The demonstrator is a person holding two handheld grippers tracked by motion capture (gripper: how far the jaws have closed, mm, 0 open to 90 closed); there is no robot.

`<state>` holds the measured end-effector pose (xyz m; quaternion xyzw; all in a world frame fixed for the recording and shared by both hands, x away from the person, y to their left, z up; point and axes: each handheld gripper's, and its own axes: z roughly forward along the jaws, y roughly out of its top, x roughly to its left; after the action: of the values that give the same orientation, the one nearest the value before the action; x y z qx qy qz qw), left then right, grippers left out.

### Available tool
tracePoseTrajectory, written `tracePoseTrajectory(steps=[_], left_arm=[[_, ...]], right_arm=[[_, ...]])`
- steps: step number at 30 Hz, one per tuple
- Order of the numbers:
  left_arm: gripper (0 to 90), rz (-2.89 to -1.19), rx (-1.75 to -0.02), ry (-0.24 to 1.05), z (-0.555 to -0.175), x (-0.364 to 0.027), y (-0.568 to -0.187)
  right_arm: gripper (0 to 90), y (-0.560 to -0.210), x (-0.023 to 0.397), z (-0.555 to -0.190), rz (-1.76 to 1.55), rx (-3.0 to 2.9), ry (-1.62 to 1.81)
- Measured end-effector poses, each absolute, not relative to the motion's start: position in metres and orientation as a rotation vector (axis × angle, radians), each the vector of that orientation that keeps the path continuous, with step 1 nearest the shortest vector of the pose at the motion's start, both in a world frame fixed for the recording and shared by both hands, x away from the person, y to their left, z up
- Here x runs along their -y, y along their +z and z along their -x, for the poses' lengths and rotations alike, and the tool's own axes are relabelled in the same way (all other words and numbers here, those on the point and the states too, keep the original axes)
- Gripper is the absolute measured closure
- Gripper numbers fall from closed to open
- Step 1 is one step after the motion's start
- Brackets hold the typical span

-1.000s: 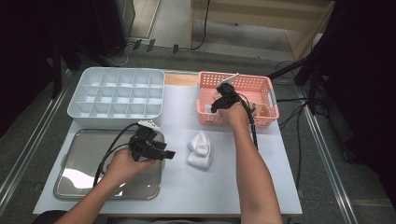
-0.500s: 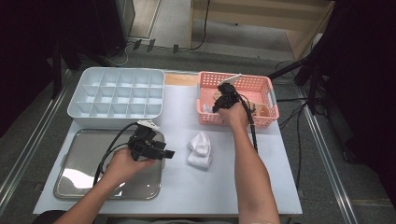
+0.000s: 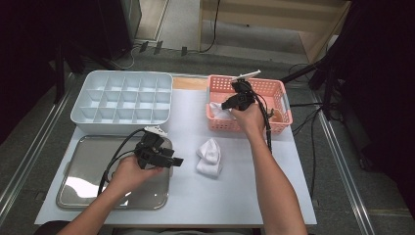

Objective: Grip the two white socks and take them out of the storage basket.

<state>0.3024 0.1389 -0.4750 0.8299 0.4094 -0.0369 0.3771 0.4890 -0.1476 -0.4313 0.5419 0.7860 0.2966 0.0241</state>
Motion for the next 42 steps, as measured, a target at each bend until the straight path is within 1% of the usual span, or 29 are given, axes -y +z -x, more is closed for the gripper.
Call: tracePoseTrajectory(steps=[4,9,15,18,27,36,41,42], left_arm=[[42.1,-2.122,-1.046,-0.087,-0.302,-0.139,-0.475],[42.1,-2.110,-1.051,-0.089,-0.302,-0.138,-0.475],[42.0,-2.118,-1.048,-0.086,-0.302,-0.139,-0.475],[42.0,-2.113,-1.052,-0.090,-0.303,-0.139,-0.475],[42.0,-2.110,-1.054,-0.087,-0.303,-0.139,-0.475],[42.1,-2.103,-1.058,-0.086,-0.303,-0.139,-0.475],[42.0,-2.102,-1.051,-0.082,-0.303,-0.140,-0.474],[42.0,-2.097,-1.054,-0.083,-0.303,-0.140,-0.473]], right_arm=[[83.9,-0.423,0.148,-0.484,-1.660,-2.424,0.953],[83.9,-0.403,0.153,-0.471,-1.618,-2.402,1.032],[83.9,-0.391,0.158,-0.461,-1.578,-2.402,1.075],[83.9,-0.378,0.162,-0.450,-1.552,-2.398,1.117],[83.8,-0.362,0.169,-0.433,-1.502,-2.405,1.148],[83.7,-0.339,0.172,-0.402,-1.448,-2.429,1.226],[83.6,-0.333,0.172,-0.389,-1.421,-2.441,1.249],[83.6,-0.331,0.172,-0.382,-1.402,-2.451,1.253]])
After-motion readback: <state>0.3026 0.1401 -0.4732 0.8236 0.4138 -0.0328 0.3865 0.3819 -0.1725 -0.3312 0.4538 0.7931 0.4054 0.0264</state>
